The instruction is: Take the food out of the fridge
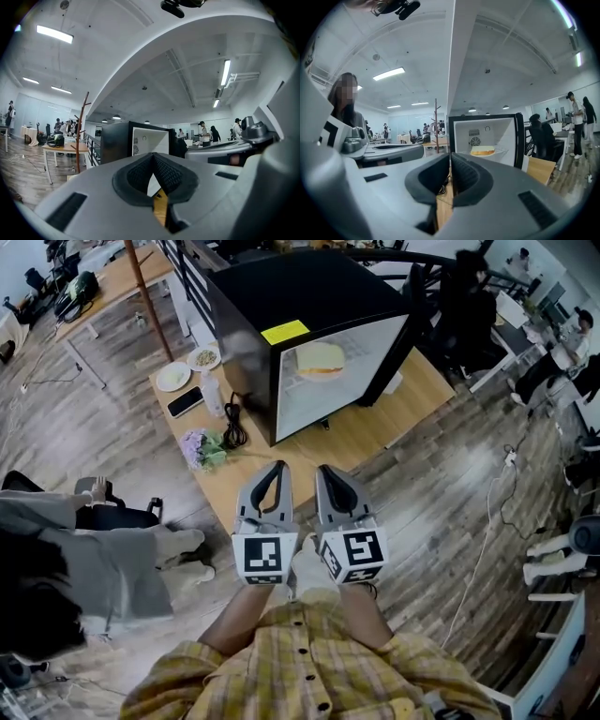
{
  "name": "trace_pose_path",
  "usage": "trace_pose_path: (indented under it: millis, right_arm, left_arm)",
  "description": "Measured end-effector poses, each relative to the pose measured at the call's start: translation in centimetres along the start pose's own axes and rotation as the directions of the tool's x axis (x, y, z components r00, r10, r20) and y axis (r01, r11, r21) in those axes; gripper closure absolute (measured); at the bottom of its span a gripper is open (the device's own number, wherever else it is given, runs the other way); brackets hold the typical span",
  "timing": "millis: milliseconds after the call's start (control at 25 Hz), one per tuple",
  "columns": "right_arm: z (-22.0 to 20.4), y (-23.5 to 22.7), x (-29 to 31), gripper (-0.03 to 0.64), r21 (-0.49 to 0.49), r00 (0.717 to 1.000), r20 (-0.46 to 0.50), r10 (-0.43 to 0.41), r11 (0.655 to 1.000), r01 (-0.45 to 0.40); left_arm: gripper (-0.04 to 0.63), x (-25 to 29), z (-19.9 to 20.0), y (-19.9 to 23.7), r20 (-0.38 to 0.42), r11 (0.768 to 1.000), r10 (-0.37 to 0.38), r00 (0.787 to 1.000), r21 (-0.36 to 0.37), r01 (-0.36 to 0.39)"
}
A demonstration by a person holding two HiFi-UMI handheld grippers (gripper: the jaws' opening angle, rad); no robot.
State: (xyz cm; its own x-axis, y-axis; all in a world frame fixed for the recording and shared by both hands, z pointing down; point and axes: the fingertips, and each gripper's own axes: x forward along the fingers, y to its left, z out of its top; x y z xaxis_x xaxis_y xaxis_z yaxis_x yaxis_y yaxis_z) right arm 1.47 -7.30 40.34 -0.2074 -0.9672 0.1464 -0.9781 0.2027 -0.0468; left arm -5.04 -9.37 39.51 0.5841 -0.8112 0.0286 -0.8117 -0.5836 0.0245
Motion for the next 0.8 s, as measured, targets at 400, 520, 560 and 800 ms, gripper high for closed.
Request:
trace_pose_path:
  millis: [400, 520, 560, 800]
  right_arm:
    - [0.3, -3.4, 4.4, 0.607, 0.012, 1.000, -0.004, 0.025, 1.000, -0.025]
    - [0.6, -4.4, 5.9, 0.607, 0.012, 0.999, -0.004, 0.039, 0.999, -0.039]
    - [0.6, -4.8, 6.3, 0.607, 0.014, 0.999, -0.003, 0.041, 0.999, -0.041]
    - [0.1, -7.3, 8.9, 0.607, 0.112, 0.997, -0.005, 0.072, 0.991, -0.071]
  left_arm:
    - [0.588, 4.3, 0.2, -0.1, -0.001, 0.999, 0.016, 1.000, 0.039, -0.016]
    - [0.588, 5.9, 0.4, 0.2, 0.001, 0.999, 0.029, 1.000, 0.043, -0.029]
    - [0.588, 6.3, 0.4, 0.3, 0.002, 0.999, 0.033, 0.999, 0.043, -0.033]
    - [0.588, 8.8, 0.4, 0.7, 0.005, 0.997, 0.057, 0.998, 0.050, -0.057]
